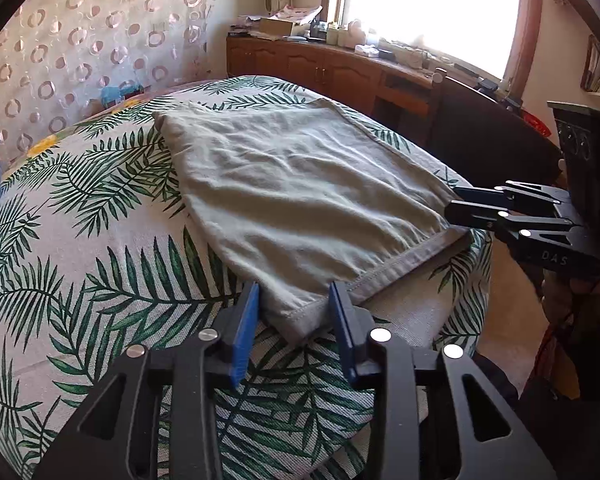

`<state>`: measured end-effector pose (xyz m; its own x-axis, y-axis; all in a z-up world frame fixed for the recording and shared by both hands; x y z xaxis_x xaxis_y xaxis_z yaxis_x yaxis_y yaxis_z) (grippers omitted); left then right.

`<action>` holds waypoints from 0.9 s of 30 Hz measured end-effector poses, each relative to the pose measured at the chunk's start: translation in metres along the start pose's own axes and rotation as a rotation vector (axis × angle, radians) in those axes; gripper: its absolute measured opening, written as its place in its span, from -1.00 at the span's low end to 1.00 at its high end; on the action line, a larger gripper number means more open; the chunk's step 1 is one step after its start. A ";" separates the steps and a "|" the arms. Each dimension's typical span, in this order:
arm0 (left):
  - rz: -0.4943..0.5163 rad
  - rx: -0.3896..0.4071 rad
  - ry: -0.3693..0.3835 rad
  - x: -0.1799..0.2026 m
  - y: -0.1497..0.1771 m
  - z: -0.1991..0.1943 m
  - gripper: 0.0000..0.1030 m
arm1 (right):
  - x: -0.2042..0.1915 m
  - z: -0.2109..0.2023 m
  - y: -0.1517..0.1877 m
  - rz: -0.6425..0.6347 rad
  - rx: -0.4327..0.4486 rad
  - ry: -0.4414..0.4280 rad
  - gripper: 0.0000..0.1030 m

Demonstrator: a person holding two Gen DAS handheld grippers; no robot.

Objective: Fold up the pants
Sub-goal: 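Move both tools to the folded shorts' edge, fingers open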

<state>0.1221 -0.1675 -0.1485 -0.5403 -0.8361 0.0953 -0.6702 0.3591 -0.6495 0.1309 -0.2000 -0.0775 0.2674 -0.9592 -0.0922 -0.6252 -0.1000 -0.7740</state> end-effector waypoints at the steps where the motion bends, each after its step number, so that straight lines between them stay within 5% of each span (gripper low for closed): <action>1: 0.001 0.002 0.007 0.001 0.000 -0.001 -0.44 | 0.000 0.001 0.000 0.000 -0.001 0.000 -0.39; 4: 0.009 0.017 -0.001 0.002 -0.002 -0.004 -0.69 | -0.001 0.001 0.000 0.003 -0.002 0.001 -0.39; 16: -0.014 0.050 -0.043 -0.010 -0.010 -0.015 -0.72 | -0.004 0.000 -0.003 -0.006 0.001 0.002 -0.39; 25: -0.028 -0.007 -0.020 -0.009 -0.002 -0.002 -0.14 | -0.002 0.000 -0.002 -0.005 -0.004 0.006 -0.39; 27: -0.021 -0.016 -0.018 -0.006 0.000 0.000 -0.13 | -0.002 0.001 -0.002 -0.005 -0.006 0.006 -0.39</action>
<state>0.1255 -0.1627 -0.1491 -0.5163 -0.8511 0.0950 -0.6894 0.3473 -0.6357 0.1321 -0.1981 -0.0764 0.2660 -0.9603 -0.0841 -0.6284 -0.1066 -0.7705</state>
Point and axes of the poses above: each gripper's, at about its wrist camera, not at the fingertips, and z roughly the way its jaws point, x to its right, y to its underside, the point moved 10 cm from there along z, roughly the way its jaws point, and after that the axes turned 2 degrees about -x, right-handed, at the moved point
